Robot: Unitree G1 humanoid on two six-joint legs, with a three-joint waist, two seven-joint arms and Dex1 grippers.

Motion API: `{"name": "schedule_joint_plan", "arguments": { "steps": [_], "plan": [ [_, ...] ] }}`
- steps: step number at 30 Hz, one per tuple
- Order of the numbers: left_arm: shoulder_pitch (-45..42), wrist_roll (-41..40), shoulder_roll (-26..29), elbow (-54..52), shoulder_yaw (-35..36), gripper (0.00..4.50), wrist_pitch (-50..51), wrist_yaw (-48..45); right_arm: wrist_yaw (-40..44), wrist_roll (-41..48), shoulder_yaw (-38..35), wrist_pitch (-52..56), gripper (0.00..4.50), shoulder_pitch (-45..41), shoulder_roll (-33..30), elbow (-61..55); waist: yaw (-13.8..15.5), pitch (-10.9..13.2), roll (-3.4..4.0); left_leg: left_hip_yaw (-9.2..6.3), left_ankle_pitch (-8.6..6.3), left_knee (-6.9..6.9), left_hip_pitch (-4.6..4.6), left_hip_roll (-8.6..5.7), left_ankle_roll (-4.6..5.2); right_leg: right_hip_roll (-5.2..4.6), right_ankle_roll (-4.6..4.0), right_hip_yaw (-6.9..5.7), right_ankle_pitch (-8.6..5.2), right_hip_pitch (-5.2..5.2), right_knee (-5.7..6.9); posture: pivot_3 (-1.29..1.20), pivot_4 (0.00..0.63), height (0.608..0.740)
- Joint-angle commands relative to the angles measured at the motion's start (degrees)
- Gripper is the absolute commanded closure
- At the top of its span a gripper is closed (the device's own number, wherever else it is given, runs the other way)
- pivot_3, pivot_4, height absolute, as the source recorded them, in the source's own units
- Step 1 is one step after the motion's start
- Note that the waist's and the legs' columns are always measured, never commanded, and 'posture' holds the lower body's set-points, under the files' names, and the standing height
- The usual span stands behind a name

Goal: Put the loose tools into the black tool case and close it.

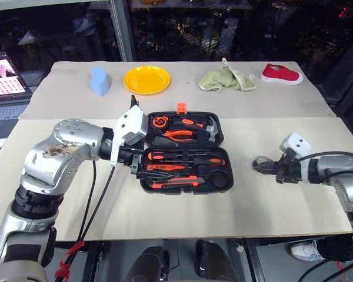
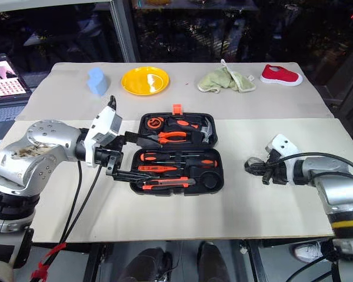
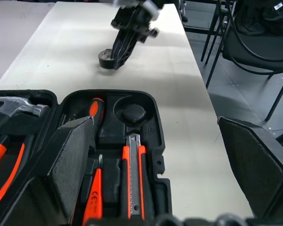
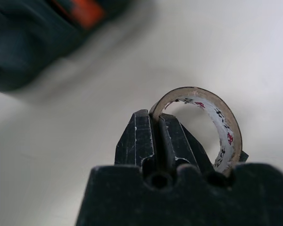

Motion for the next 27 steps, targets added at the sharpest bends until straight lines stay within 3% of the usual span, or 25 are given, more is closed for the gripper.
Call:
{"name": "schedule_joint_plan", "arguments": {
  "steps": [1,5,15,27],
  "plan": [
    [-0.4,1.3,0.8,-0.3,-1.4,0.00,-3.1,-1.9,-1.3,10.5,-3.8,9.2,4.46,-0.2,0.8,-16.9,-0.1,0.0,0.00,-0.01,0.01,-0.01,0.01,0.04,-0.02,0.02,-0.02,-0.01,0.01,0.00,-0.01,0.00,0.150,0.740],
    [0.2,2.8,0.8,0.2,-2.9,0.00,-5.3,-3.1,-6.9,12.2,2.3,14.9,4.46,-1.8,4.0,-27.2,0.2,0.0,-0.01,-0.03,0.01,-0.01,0.03,0.18,-0.03,0.11,-0.09,-0.07,0.05,0.05,-0.06,0.00,0.150,0.740],
    [-1.3,3.4,-0.3,2.0,-3.2,0.00,-6.2,-3.1,-9.9,5.6,11.4,13.7,4.46,-0.8,2.9,-26.5,0.4,0.0,-0.01,-0.03,0.01,0.04,-0.07,0.12,-0.02,0.10,-0.10,-0.27,0.06,0.00,-0.10,0.00,0.150,0.740],
    [-2.0,4.1,-1.3,3.4,-3.4,0.00,-6.7,-2.9,-10.7,5.0,10.8,14.2,0.35,-0.4,2.9,-28.0,0.4,0.0,-0.02,-0.02,0.03,0.05,-0.03,0.12,-0.04,0.14,-0.10,-0.26,0.06,0.03,-0.07,0.00,0.150,0.740]
  ]
}}
